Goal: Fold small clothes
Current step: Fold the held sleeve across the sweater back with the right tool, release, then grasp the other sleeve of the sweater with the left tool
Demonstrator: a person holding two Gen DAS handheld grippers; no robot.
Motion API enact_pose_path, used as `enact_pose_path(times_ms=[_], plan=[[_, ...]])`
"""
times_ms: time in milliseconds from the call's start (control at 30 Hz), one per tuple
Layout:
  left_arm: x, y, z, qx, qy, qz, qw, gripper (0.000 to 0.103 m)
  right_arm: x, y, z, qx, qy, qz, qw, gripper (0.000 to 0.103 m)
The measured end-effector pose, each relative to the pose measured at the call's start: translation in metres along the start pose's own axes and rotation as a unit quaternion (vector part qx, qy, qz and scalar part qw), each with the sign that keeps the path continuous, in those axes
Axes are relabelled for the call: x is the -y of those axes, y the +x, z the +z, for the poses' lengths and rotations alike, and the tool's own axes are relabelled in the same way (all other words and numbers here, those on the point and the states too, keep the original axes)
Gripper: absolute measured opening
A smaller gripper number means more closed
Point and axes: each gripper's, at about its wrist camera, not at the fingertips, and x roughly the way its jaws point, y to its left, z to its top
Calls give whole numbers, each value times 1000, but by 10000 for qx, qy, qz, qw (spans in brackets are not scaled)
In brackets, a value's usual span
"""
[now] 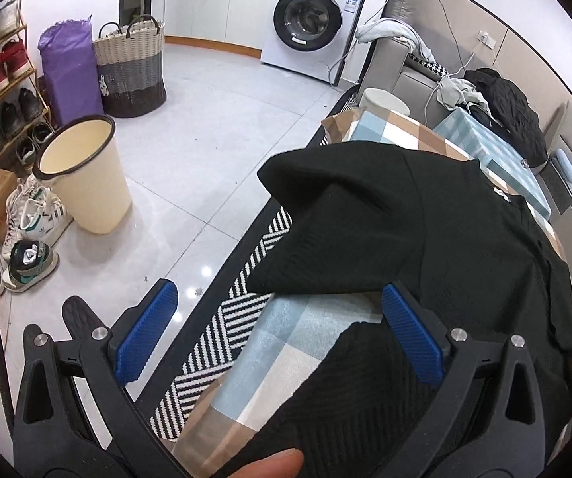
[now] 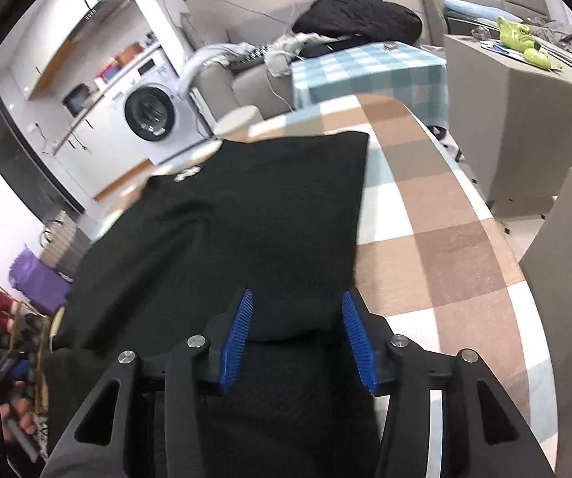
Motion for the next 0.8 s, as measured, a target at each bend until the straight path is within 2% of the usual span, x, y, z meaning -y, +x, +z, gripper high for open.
enact_pose_path(times_ms=[200,333,400,467,567,733,800], plan=[[10,13,-7,-131,117,66,9998,102,-31,-14,-13,114,-303,271,9991,67],[18,27,-7,-326,-42,-22,9995,102,-47,-17,-22,163,-493,377,9979,78],[13,33,-7,-426,-265,-140,9986,98,-52,-16,-25,138,-572,436,9973,78],[8,40,-7,-562,-456,-202,9972,83,-58,-15,-26,145,-642,432,9969,78],[0,53,-7,-850,-697,-420,9931,74,-65,-9,-30,82,-763,407,9962,78],[-12,70,-6,-1098,-1087,-878,9841,74,-74,-1,-33,-2,-812,310,9962,78],[-18,82,-6,-1236,-1373,-1122,9764,74,-76,-1,-33,0,-849,279,9960,78]])
